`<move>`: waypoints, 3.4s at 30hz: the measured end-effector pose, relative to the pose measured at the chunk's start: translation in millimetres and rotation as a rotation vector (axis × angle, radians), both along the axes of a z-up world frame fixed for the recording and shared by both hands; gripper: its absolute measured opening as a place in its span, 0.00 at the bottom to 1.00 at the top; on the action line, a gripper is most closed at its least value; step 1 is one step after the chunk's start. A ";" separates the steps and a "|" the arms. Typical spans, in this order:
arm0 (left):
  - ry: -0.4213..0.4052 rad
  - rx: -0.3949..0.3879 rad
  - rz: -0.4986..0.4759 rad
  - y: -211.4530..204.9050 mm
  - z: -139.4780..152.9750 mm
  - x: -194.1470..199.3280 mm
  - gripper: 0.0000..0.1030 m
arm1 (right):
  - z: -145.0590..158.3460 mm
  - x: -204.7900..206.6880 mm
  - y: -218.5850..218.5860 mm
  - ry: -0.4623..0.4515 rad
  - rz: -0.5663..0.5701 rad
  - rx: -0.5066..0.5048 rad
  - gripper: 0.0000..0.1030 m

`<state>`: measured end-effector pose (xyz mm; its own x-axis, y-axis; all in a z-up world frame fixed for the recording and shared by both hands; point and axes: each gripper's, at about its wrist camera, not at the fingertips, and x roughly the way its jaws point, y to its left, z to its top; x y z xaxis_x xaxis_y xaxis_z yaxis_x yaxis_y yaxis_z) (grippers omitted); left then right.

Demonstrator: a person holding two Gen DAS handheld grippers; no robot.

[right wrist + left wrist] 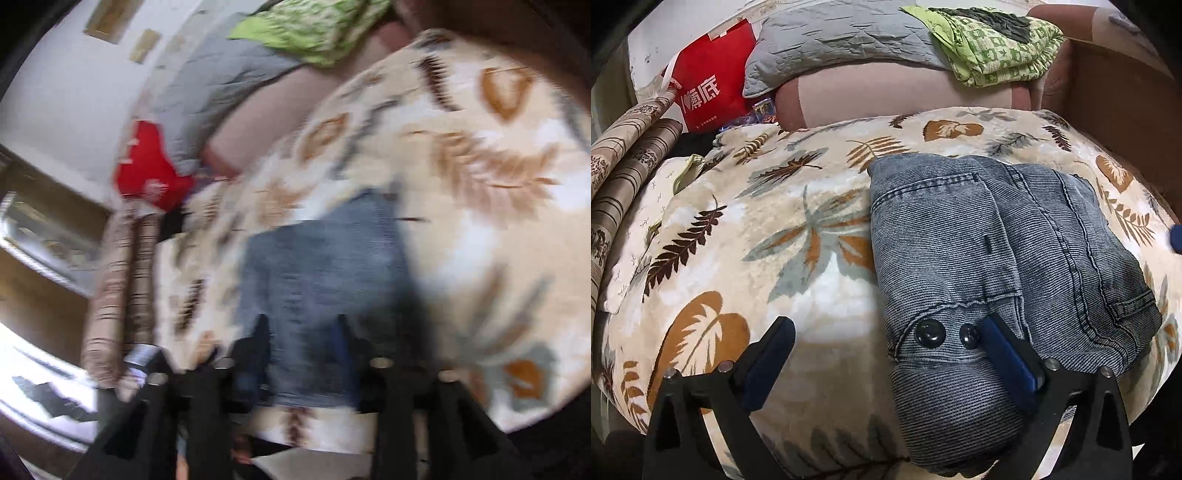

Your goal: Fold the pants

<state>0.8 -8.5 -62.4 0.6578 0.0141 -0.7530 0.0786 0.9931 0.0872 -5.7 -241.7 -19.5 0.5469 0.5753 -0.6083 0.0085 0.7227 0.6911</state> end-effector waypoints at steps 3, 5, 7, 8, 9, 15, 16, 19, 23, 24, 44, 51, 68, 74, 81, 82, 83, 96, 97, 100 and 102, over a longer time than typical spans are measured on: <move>0.005 -0.010 -0.005 -0.6 1.7 0.1 0.98 | -36.1 17.7 13.1 0.084 0.044 0.009 0.52; 0.024 -0.037 -0.018 1.2 9.2 -0.1 0.97 | -89.9 22.3 5.9 0.207 0.014 -0.069 0.09; -0.039 -0.073 -0.001 9.2 31.6 -6.6 0.97 | -94.1 12.2 -12.1 0.207 -0.024 0.020 0.03; -0.079 -0.084 0.021 11.8 38.9 -9.1 0.97 | -91.0 11.7 -12.3 0.212 -0.012 0.004 0.03; -0.115 -0.094 0.043 14.2 45.7 -10.7 0.97 | -86.5 12.3 -9.6 0.212 0.009 -0.038 0.03; 0.005 0.040 -0.002 -4.2 3.4 -2.6 0.98 | -32.3 27.2 21.6 0.173 0.096 -0.221 0.10; 0.001 0.054 -0.013 -6.5 5.1 -1.5 0.98 | -18.9 31.7 23.1 0.137 0.108 -0.229 0.10; -0.002 0.037 -0.008 -5.6 2.5 -1.9 0.98 | 13.8 64.4 37.6 0.054 0.155 -0.179 0.24; 0.000 0.019 -0.016 0.2 0.7 -2.5 0.99 | -14.5 127.7 41.8 0.095 0.161 -0.117 0.60; -0.001 0.010 -0.015 1.2 0.8 -1.6 0.99 | -33.2 138.5 43.1 0.140 0.140 -0.184 0.56; 0.079 -0.134 0.034 17.4 -4.0 4.8 1.00 | -11.2 18.5 37.5 -0.005 0.181 -0.410 0.64; 0.080 -0.118 0.041 15.6 -3.0 2.5 1.00 | -59.8 -6.4 42.6 0.051 0.184 -0.583 0.66; 0.080 -0.144 0.022 20.1 -4.7 2.7 1.00 | -59.0 -2.5 45.0 0.073 0.205 -0.623 0.69; 0.079 -0.157 0.017 21.8 -5.3 2.8 1.00 | -42.3 7.6 44.8 0.129 0.207 -0.668 0.79; 0.074 -0.153 0.014 21.3 -5.7 2.6 1.00 | -17.2 13.6 55.8 0.026 0.180 -0.665 0.79; 0.075 -0.158 0.014 20.9 -5.4 2.7 1.00 | -31.9 15.2 58.9 0.061 0.200 -0.685 0.79; 0.085 -0.171 0.009 21.1 -5.0 2.8 0.99 | -54.4 15.9 63.5 0.114 0.236 -0.727 0.79; 0.219 -0.617 0.037 54.3 -9.3 13.9 0.99 | 42.2 119.3 139.1 0.013 0.451 -0.750 0.83; 0.216 -0.622 0.018 52.6 -8.3 15.1 0.99 | 43.5 136.3 158.9 0.024 0.499 -0.754 0.83; 0.229 -0.639 -0.013 47.2 -10.6 15.9 0.99 | 27.2 189.5 209.6 0.120 0.606 -0.794 0.82; 0.221 -0.617 -0.039 42.7 -10.4 16.5 0.99 | 3.0 224.0 240.1 0.200 0.651 -0.848 0.82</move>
